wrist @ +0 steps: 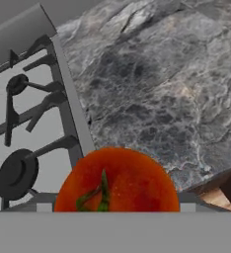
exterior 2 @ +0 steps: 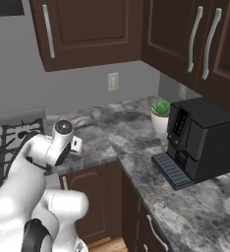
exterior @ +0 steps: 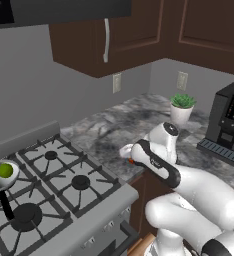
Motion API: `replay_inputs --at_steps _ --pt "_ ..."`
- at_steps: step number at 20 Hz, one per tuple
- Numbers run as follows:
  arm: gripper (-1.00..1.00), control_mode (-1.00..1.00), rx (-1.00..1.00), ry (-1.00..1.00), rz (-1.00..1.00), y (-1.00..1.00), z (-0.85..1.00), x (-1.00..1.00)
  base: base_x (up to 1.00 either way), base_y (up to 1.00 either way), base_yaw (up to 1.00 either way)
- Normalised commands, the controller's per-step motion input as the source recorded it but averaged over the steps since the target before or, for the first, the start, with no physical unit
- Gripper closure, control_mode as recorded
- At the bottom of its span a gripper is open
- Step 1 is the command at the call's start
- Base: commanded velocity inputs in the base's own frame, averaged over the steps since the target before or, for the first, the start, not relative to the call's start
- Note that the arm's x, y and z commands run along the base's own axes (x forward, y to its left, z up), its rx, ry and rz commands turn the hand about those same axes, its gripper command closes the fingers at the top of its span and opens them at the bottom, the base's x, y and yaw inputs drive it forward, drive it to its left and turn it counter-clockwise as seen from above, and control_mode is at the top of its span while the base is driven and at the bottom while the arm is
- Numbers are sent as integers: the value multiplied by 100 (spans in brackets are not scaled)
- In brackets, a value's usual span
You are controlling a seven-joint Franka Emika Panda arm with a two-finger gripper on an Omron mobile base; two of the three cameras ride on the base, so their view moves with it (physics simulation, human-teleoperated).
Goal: Put the tomato and lime in the pan. Then turn on the rear center burner and set the heat to medium.
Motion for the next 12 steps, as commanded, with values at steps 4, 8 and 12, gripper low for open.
replay_inputs --at_steps 4,8,12 --pt "100 -100 -2 -4 27 88 22 0 0 0 0" --pt "100 -100 -14 1 21 61 8 -11 0 0 0" --pt "100 -100 -13 1 18 19 4 -19 0 0 0"
